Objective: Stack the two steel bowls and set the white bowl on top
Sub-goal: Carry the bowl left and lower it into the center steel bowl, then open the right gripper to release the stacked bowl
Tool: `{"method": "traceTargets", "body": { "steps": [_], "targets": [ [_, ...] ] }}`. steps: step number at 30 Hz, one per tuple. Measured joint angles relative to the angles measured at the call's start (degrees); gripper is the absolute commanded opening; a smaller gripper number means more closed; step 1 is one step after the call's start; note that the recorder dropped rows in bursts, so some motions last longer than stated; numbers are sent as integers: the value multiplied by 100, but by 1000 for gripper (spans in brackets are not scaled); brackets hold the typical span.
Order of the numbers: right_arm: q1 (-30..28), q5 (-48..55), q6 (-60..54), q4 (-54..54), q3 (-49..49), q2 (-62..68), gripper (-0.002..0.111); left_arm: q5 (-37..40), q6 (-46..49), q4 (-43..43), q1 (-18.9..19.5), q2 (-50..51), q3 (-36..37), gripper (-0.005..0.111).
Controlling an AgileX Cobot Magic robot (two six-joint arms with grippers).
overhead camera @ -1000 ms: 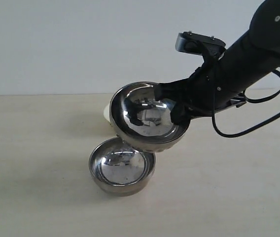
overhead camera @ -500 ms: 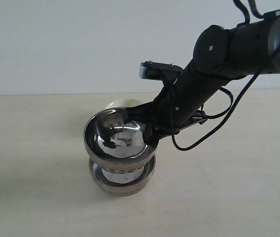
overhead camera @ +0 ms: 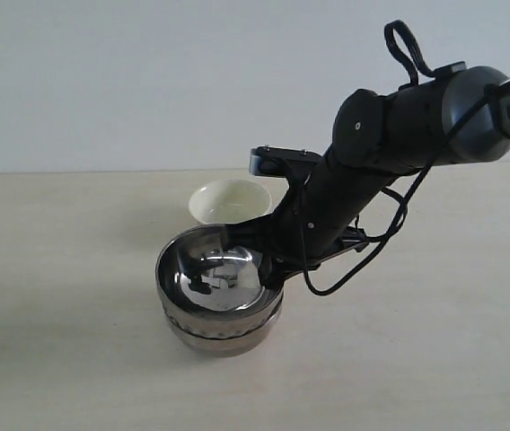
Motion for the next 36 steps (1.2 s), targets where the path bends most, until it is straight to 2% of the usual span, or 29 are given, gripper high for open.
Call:
{"method": "traceTargets", "body": {
  "steps": [13,30,31,36],
  "targets": [
    [0,-68,24,-11,-34,38,0,0,0,0,0,0,0,4],
    [0,-77,661,-421,-45,38,0,0,0,0,0,0,0,4],
    [0,-77,693,-421,-45,38,3,0,0,0,0,0,0,4],
    [0,-152,716,-396,-45,38,43,0,0,0,0,0,0,4]
  ]
}}
